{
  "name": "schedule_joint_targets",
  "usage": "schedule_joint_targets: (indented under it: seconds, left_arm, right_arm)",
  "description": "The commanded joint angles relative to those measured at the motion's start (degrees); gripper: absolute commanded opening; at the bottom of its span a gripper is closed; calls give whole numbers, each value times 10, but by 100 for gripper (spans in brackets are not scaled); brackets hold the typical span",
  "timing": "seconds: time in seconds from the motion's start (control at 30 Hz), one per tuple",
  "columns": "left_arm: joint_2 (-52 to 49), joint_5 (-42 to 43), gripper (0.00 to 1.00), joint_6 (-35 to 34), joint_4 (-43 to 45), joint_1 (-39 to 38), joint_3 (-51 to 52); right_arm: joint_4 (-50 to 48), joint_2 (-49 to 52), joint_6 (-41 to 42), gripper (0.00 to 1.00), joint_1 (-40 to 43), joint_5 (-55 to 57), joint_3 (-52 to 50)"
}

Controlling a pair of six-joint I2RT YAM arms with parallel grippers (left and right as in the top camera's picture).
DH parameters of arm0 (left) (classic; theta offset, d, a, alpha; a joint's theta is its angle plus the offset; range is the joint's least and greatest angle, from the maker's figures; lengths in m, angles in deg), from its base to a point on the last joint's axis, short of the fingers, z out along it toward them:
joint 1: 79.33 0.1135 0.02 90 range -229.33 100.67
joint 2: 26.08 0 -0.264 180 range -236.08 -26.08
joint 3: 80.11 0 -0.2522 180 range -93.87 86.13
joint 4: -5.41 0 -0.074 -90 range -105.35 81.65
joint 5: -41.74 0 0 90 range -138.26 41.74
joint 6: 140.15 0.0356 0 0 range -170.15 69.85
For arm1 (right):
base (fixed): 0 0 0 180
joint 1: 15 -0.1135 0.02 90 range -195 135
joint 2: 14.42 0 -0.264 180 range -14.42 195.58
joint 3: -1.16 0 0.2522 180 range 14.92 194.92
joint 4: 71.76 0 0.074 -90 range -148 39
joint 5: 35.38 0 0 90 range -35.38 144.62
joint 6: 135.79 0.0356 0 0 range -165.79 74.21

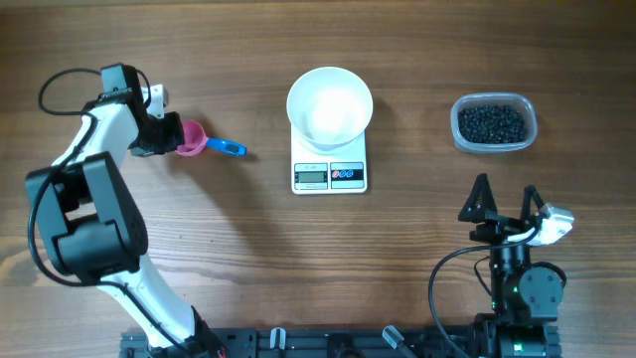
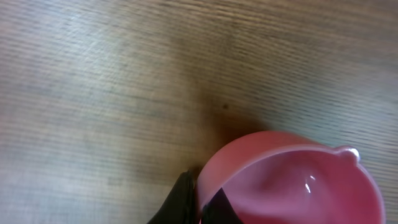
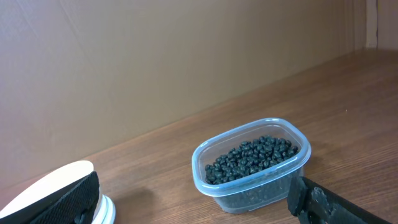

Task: Scoop item into bowl and weigh 150g on scale

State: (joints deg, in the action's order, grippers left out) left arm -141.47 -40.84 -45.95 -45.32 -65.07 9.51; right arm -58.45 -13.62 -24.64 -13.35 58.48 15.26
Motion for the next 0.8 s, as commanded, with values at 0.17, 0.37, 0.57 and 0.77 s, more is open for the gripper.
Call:
schedule_joint_targets:
  seconds: [0.17, 0.37, 0.57, 0.77]
  left_arm:
    - [231, 165, 4, -218, -78, -6, -7]
    - [342, 228, 4, -334, -120, -77, -7]
    - [361, 228, 4, -352, -117, -166, -7]
    - [361, 228, 4, -356, -113, -204, -7]
  right_arm:
    - [-3, -2, 5, 100, -2, -9, 0]
    - [-3, -2, 5, 100, -2, -9, 0]
    - [-3, -2, 5, 100, -2, -9, 0]
    - [-2, -2, 141, 100, -2, -21, 0]
